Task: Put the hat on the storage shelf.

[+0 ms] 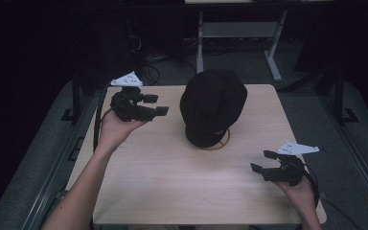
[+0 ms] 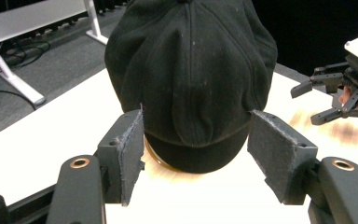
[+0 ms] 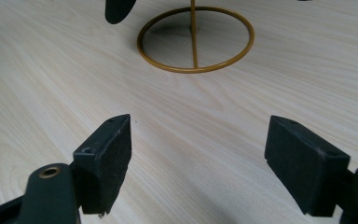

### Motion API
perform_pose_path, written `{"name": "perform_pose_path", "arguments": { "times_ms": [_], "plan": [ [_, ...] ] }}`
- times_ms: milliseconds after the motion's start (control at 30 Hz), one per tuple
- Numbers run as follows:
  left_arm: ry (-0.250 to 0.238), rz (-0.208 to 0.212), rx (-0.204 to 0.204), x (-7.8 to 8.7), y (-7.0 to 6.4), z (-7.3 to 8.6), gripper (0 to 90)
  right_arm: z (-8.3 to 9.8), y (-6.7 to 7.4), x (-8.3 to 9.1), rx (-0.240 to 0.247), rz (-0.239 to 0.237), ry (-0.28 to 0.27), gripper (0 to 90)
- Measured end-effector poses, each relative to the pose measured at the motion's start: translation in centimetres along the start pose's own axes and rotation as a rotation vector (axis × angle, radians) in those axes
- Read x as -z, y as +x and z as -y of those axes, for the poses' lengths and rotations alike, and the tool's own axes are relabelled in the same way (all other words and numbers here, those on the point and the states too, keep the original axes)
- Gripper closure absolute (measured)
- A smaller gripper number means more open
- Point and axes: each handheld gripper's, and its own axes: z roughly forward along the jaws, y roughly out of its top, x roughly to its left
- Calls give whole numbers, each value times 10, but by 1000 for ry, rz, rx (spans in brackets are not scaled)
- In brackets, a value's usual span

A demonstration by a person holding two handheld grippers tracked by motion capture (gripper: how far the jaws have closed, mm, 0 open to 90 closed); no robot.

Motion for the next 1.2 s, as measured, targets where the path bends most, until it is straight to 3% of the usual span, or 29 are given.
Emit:
{"name": "perform_pose_path", "arguments": {
  "times_ms": [267, 833, 1200],
  "plan": [
    [23, -18, 1, 5, -6, 20, 345, 3, -1, -1, -1, -5, 14, 227],
    [30, -49, 70, 17, -4, 68, 320, 9, -7, 2, -22, 23, 9, 229],
    [27, -60, 87, 22, -9, 96, 302, 11, -3, 3, -30, 34, 8, 229]
  ]
}}
